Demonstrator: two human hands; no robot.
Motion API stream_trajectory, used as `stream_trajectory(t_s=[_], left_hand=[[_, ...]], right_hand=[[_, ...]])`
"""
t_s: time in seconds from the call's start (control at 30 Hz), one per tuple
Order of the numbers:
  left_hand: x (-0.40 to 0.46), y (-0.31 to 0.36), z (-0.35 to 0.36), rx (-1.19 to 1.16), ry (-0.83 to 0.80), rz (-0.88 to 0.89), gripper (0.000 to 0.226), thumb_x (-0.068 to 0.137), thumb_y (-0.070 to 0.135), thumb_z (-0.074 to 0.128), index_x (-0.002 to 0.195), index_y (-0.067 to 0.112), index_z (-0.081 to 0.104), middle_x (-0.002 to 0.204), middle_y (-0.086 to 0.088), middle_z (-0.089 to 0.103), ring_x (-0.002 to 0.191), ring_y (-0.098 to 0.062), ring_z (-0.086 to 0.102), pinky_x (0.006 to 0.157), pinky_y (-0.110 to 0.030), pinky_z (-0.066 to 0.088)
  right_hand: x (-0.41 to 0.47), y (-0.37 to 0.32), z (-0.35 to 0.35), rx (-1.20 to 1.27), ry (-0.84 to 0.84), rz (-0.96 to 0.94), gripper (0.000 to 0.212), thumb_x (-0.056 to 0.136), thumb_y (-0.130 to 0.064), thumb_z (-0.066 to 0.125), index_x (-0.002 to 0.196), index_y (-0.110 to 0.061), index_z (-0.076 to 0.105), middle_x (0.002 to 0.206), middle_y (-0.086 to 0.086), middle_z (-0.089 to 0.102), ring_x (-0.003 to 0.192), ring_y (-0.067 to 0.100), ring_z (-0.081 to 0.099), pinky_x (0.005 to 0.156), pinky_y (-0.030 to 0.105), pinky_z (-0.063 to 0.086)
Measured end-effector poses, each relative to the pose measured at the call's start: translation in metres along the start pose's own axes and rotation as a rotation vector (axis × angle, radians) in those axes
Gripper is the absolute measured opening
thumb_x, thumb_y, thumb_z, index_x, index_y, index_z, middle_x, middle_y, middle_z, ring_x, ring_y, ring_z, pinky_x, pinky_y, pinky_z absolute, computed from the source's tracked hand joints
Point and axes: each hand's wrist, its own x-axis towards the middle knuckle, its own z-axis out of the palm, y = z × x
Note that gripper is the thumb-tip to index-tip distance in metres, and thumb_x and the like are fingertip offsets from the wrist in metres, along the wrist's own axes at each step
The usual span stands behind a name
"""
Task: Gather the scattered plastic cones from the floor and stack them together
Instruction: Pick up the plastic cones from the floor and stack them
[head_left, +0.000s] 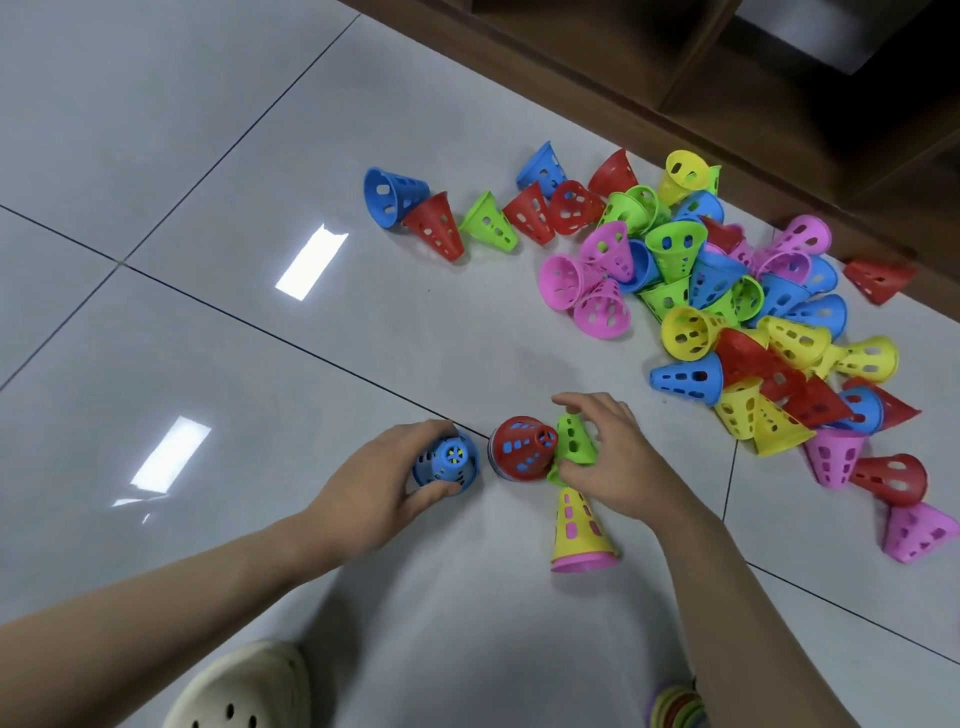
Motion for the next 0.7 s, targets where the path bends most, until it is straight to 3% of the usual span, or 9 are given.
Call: stream_trajectory(t_s=[0.1,0.17,0.23,0.33,0.43,0.5,0.57,0.63,0.7], left_hand=[[0.006,-0.001,0.002,0.059,0.021,0.031,0.046,0.093,0.06,0.049,0.134,0.042,0.041,0.126,0.023,0.055,0.107,-0.005,0.055,0.089,-0.025,0.048],[0.012,-0.001,0.001,0.052,0.033,0.045,0.043,0.095,0.057,0.051,0.134,0.04,0.042,0.126,0.024,0.053,0.104,-0.005,0.056,0.085,-0.028,0.05],[0.02,0.001,0.001,0.037,0.026,0.06,0.039,0.097,0.051,0.053,0.133,0.036,0.045,0.124,0.024,0.053,0.101,-0.005,0.056,0.083,-0.032,0.051],[0.029,0.002,-0.001,0.035,0.017,0.067,0.038,0.097,0.05,0.052,0.131,0.036,0.045,0.125,0.022,0.055,0.102,-0.008,0.057,0.084,-0.035,0.052],[0.031,0.002,-0.001,0.034,0.013,0.064,0.038,0.096,0.052,0.051,0.13,0.038,0.045,0.125,0.021,0.055,0.101,-0.009,0.057,0.085,-0.035,0.052],[0.031,0.003,-0.001,0.022,0.02,0.055,0.036,0.096,0.049,0.053,0.129,0.039,0.045,0.125,0.021,0.055,0.101,-0.009,0.057,0.085,-0.035,0.052],[0.03,0.004,-0.001,0.019,0.023,0.05,0.035,0.097,0.046,0.055,0.13,0.039,0.045,0.125,0.022,0.055,0.101,-0.009,0.057,0.087,-0.034,0.051],[0.032,0.003,-0.002,0.024,0.022,0.052,0.037,0.097,0.048,0.054,0.131,0.039,0.045,0.126,0.024,0.054,0.102,-0.006,0.056,0.088,-0.031,0.05],[0.034,-0.001,-0.003,0.011,-0.008,0.069,0.045,0.096,0.049,0.054,0.139,0.038,0.044,0.134,0.024,0.053,0.112,-0.002,0.055,0.095,-0.027,0.048]], right_hand=[[0.012,0.005,0.002,-0.015,0.12,0.07,0.053,0.082,-0.015,0.068,0.132,-0.026,0.054,0.117,-0.005,0.05,0.117,0.014,0.046,0.098,0.032,0.043],[0.021,0.004,0.008,-0.071,0.208,0.227,0.047,0.089,-0.034,0.066,0.132,-0.02,0.053,0.118,0.0,0.053,0.116,0.02,0.052,0.095,0.037,0.046],[0.03,0.003,0.013,-0.2,0.142,0.399,0.054,0.089,-0.054,0.062,0.127,-0.017,0.054,0.118,0.003,0.058,0.113,0.024,0.057,0.086,0.035,0.046],[0.036,0.002,0.014,-0.184,0.039,0.529,0.048,0.084,-0.064,0.063,0.085,-0.016,0.058,0.083,0.001,0.06,0.079,0.023,0.059,0.064,0.031,0.042],[0.031,0.0,0.007,-0.122,0.09,0.549,0.049,0.081,-0.048,0.071,0.057,-0.017,0.041,0.057,0.0,0.042,0.057,0.023,0.046,0.051,0.03,0.032],[0.02,-0.007,-0.002,-0.045,0.231,0.519,0.041,0.079,-0.042,0.071,0.059,-0.014,0.049,0.059,0.001,0.051,0.066,0.026,0.055,0.058,0.033,0.042],[0.002,-0.024,-0.012,0.139,0.437,0.437,0.027,0.083,-0.037,0.07,0.073,-0.014,0.061,0.067,-0.002,0.06,0.076,0.018,0.063,0.063,0.031,0.051],[-0.018,-0.047,-0.013,0.355,0.602,0.303,0.013,0.089,-0.026,0.07,0.087,-0.014,0.064,0.072,-0.006,0.062,0.072,0.001,0.064,0.06,0.013,0.046],[-0.034,-0.06,-0.003,0.421,0.677,0.147,0.011,0.09,-0.023,0.071,0.097,-0.022,0.064,0.087,-0.011,0.065,0.081,0.001,0.065,0.071,0.014,0.049]])
